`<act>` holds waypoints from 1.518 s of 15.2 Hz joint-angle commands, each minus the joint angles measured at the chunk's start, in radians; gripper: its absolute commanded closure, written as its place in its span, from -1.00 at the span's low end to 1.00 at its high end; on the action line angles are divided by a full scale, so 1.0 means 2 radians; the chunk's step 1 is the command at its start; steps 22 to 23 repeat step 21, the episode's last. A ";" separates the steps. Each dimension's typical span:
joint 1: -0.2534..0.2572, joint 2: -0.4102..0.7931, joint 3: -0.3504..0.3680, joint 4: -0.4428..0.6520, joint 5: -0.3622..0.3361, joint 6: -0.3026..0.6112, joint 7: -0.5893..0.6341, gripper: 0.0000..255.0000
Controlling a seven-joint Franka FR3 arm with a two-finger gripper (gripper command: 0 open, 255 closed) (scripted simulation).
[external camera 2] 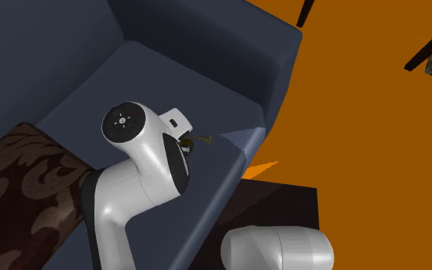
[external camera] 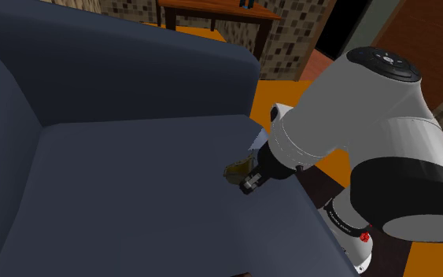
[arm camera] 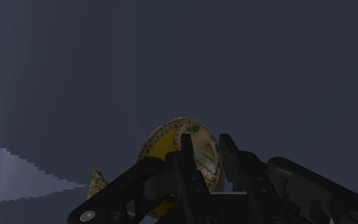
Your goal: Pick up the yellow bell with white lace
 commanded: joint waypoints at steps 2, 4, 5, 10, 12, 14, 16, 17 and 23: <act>0.000 0.000 0.000 0.000 0.000 0.000 0.000 1.00; 0.001 -0.001 -0.001 0.000 0.000 -0.002 0.000 1.00; 0.000 -0.003 -0.005 0.005 -0.003 -0.009 0.000 1.00; -0.003 -0.009 -0.024 0.031 -0.018 -0.042 0.000 1.00; -0.005 -0.011 -0.031 0.042 -0.024 -0.055 -0.001 1.00; -0.007 -0.011 -0.038 0.054 -0.029 -0.068 -0.001 1.00; -0.009 -0.012 -0.045 0.066 -0.035 -0.080 -0.001 1.00; -0.010 -0.012 -0.048 0.072 -0.038 -0.086 -0.001 1.00; -0.012 -0.011 -0.054 0.085 -0.043 -0.099 -0.001 1.00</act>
